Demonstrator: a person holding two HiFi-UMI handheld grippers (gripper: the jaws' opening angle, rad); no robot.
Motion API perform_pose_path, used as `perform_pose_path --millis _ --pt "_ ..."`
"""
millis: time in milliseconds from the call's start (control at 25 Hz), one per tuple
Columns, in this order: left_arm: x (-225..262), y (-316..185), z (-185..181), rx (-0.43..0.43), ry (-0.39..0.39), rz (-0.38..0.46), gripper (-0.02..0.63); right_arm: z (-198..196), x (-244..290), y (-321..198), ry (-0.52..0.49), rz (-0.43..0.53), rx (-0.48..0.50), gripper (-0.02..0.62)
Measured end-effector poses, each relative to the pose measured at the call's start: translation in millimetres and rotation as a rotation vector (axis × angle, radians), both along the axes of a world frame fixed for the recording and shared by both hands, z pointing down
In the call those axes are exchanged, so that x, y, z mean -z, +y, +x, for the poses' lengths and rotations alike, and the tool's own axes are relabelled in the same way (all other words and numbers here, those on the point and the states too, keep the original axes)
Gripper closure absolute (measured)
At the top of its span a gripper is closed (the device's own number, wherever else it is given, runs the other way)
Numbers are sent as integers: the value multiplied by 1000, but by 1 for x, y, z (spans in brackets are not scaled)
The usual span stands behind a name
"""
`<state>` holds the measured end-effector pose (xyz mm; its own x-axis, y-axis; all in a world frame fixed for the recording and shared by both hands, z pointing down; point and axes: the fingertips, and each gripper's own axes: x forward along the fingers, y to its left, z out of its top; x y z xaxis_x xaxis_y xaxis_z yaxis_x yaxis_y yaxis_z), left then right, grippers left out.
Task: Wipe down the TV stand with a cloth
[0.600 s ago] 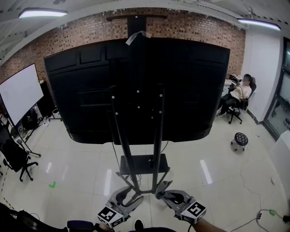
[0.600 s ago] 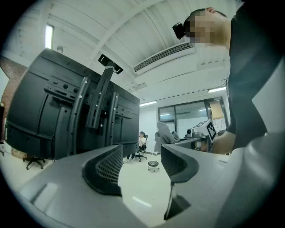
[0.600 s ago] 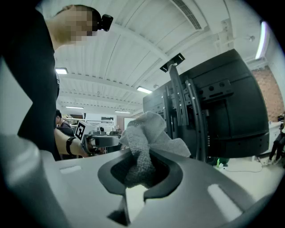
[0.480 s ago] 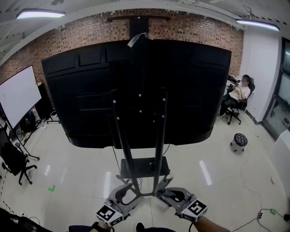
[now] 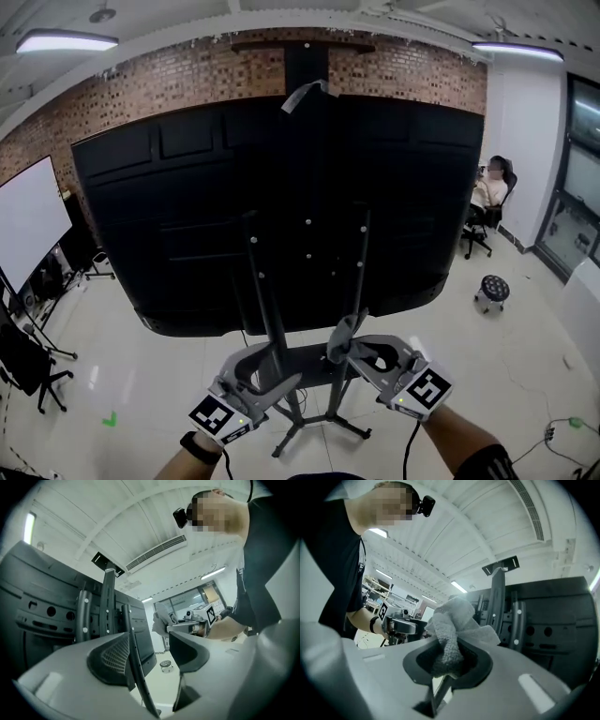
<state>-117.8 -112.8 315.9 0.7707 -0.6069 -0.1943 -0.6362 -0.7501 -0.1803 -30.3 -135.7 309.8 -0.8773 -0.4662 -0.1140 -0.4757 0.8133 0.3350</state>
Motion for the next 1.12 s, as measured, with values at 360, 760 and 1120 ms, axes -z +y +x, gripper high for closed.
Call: perform_pose_path --millis 360,760,1120 --pt "93 -32 1 -70 18 159 319 -25 110 -48 73 202 -28 565" --pt "178 -64 16 -15 -46 279 322 -31 232 -98 81 341 -53 565" --pt "253 -102 22 33 -106 345 322 -46 326 -154 178 412 -167 565"
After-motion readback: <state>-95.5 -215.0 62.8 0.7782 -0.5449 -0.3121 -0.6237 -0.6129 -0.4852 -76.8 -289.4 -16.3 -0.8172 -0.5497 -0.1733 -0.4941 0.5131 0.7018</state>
